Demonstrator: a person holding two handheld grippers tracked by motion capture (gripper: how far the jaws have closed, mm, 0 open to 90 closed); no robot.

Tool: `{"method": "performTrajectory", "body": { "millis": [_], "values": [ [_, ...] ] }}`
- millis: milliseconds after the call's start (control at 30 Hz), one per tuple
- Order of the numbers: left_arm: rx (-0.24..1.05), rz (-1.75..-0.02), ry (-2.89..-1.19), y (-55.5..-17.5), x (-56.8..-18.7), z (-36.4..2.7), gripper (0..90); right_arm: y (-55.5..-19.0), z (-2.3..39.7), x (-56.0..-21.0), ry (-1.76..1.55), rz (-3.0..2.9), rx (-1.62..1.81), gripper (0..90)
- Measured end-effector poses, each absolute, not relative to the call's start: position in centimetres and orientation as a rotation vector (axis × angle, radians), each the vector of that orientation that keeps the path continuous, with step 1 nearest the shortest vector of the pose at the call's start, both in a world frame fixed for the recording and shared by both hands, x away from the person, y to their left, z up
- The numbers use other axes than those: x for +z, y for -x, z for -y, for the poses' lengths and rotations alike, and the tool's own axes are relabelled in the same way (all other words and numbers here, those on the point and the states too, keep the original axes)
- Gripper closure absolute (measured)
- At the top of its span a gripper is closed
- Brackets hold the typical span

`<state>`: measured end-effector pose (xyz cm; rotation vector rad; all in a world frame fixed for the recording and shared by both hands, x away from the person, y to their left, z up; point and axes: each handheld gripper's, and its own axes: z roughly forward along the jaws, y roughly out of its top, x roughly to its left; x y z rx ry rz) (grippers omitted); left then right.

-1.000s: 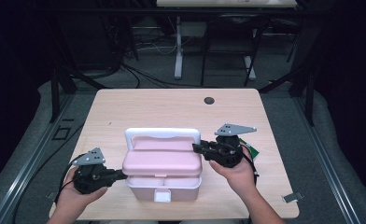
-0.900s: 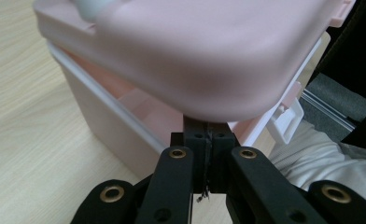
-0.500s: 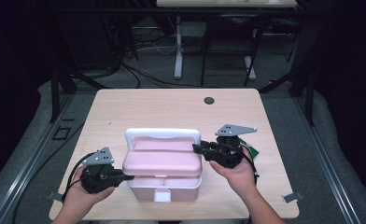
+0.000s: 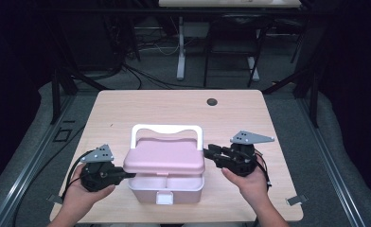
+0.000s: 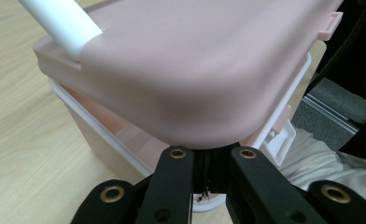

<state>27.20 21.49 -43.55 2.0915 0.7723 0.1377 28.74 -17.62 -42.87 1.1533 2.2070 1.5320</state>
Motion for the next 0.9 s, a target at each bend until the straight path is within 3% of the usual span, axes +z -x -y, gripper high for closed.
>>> {"method": "performTrajectory", "body": {
  "millis": [267,633,900],
  "values": [
    [0.152,-0.777,-2.082,-28.2,-42.2,-21.5,89.6,-27.5,18.4,-44.4,-1.183,-2.221,1.511,78.0],
    [0.171,-0.789,-2.049,-29.8,-40.5,-21.5,89.7,-26.4,15.6,-46.4,-1.086,-2.348,1.493,82.1],
    [0.253,-0.803,-2.041,-31.0,-39.3,-21.1,89.8,-26.0,13.9,-47.4,-1.059,-2.398,1.438,83.0]
  ]
}}
